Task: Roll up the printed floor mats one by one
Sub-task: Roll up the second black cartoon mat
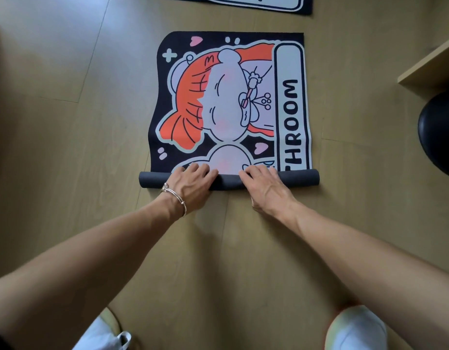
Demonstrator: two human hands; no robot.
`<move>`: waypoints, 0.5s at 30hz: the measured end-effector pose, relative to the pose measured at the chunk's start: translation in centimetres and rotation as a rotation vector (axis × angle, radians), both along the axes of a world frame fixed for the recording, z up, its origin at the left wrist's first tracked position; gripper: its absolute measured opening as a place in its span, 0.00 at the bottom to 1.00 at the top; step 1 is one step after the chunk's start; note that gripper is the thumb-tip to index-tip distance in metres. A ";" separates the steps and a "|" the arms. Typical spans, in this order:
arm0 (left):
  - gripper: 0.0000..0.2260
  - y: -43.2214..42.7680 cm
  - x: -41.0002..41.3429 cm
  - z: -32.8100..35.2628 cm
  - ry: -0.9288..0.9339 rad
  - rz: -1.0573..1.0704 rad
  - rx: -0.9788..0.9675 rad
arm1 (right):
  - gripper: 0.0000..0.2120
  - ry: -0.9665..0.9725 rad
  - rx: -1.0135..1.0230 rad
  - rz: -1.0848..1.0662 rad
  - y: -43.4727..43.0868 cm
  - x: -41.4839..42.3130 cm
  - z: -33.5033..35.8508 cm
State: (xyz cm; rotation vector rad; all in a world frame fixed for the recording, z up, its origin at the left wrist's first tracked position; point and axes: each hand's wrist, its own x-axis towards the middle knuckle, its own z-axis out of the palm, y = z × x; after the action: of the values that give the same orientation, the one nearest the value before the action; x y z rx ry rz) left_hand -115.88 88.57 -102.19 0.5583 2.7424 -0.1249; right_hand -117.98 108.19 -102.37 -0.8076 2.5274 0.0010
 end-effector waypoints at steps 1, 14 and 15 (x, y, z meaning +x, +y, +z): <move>0.16 -0.2 -0.4 0.1 -0.051 0.025 0.019 | 0.26 -0.017 -0.021 -0.023 0.0 -0.1 0.0; 0.11 0.4 -0.9 0.8 -0.323 0.089 0.130 | 0.20 -0.097 -0.096 0.064 1.9 -1.1 0.2; 0.11 0.3 -1.0 0.7 -0.324 0.092 0.130 | 0.20 -0.066 -0.101 0.074 1.9 -0.8 0.1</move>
State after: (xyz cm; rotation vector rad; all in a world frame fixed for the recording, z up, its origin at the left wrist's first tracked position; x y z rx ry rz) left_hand -116.87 88.89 -101.49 0.4408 2.4649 0.1541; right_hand -118.83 110.09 -102.23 -0.9253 2.4501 -0.1275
